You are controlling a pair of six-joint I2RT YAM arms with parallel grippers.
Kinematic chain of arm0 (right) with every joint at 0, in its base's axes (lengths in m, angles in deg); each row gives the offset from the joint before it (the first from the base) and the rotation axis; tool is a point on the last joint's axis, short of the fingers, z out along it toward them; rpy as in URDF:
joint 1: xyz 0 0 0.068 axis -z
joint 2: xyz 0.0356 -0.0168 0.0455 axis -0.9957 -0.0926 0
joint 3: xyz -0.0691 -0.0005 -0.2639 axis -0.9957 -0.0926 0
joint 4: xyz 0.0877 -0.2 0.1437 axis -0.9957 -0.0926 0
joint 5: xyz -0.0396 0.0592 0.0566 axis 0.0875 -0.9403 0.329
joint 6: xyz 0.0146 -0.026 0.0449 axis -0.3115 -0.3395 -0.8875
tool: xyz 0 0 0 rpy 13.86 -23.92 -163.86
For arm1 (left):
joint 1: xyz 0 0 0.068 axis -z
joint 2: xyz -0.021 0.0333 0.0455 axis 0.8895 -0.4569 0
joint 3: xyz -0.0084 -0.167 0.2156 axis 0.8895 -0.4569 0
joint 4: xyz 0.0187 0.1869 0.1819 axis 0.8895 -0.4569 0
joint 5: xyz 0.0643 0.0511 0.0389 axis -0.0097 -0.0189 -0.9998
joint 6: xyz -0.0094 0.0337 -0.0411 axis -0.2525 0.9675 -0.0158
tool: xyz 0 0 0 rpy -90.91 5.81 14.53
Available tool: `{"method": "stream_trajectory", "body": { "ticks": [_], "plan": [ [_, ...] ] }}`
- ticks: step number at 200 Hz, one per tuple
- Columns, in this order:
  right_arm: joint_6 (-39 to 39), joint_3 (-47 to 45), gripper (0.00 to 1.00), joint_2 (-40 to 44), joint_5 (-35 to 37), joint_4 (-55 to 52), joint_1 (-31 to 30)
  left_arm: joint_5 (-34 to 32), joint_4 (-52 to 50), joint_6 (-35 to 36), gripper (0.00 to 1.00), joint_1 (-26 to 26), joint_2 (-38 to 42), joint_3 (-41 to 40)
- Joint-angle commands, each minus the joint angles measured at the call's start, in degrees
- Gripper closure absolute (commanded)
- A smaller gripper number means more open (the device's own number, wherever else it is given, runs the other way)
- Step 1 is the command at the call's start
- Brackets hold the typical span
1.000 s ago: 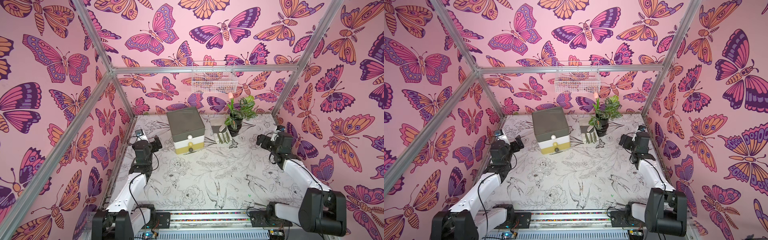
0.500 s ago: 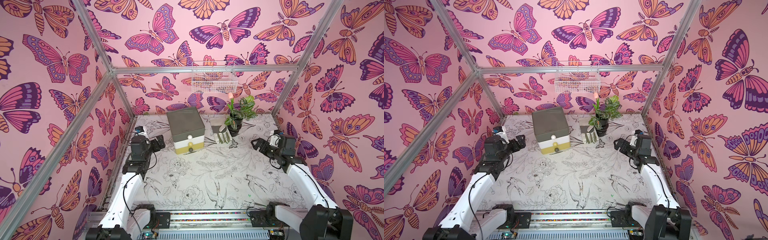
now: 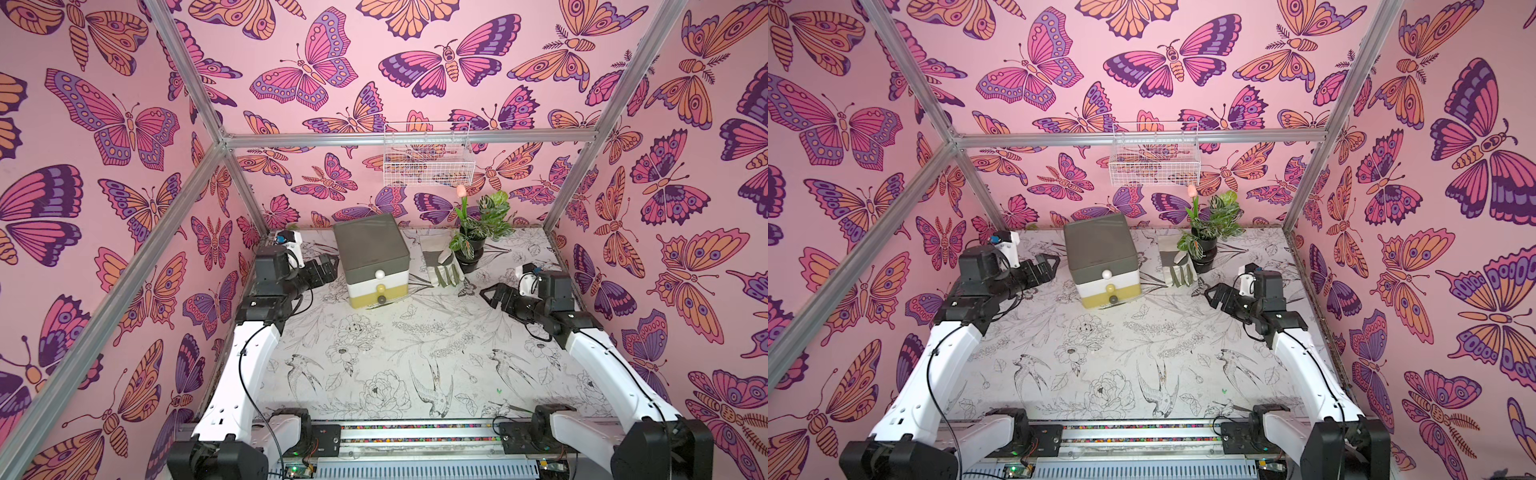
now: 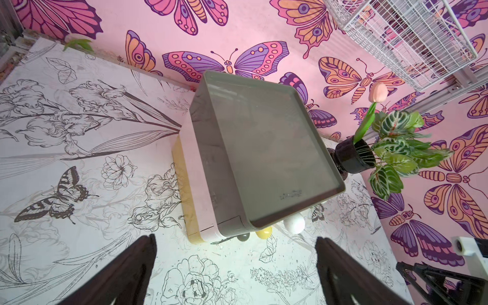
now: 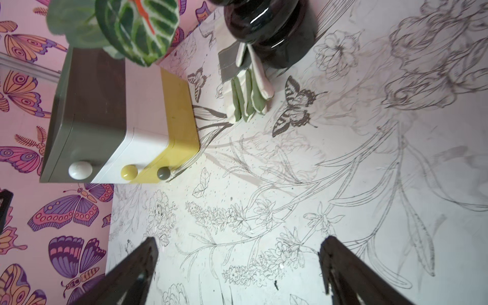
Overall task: Take the keys out of the drawer
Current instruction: Move the storage box to the center of the board.
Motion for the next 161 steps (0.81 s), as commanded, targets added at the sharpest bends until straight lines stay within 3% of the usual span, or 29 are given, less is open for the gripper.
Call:
{"method": "stream_trajectory", "body": {
  "ticks": [1, 34, 69, 161],
  "plan": [
    [-1.5, 2.5, 0.01, -1.4, 0.2, -1.8, -2.8, 2.8, -3.6, 0.1, 0.0, -0.4, -2.2, 3.5],
    [-3.2, 5.1, 0.01, -6.2, 2.0, -0.2, -8.9, 2.6, -3.5, 3.4, 0.0, -0.3, -7.5, 7.5],
    [-5.4, 7.5, 0.01, -11.4, 2.3, 2.7, -14.3, 3.0, -3.5, 4.7, 0.0, -0.5, -19.3, 15.1],
    [-13.2, 14.9, 0.01, -24.7, -4.0, 15.1, -22.3, 7.3, 0.8, 4.3, 0.01, -3.4, -42.8, 36.5]
  ]
}}
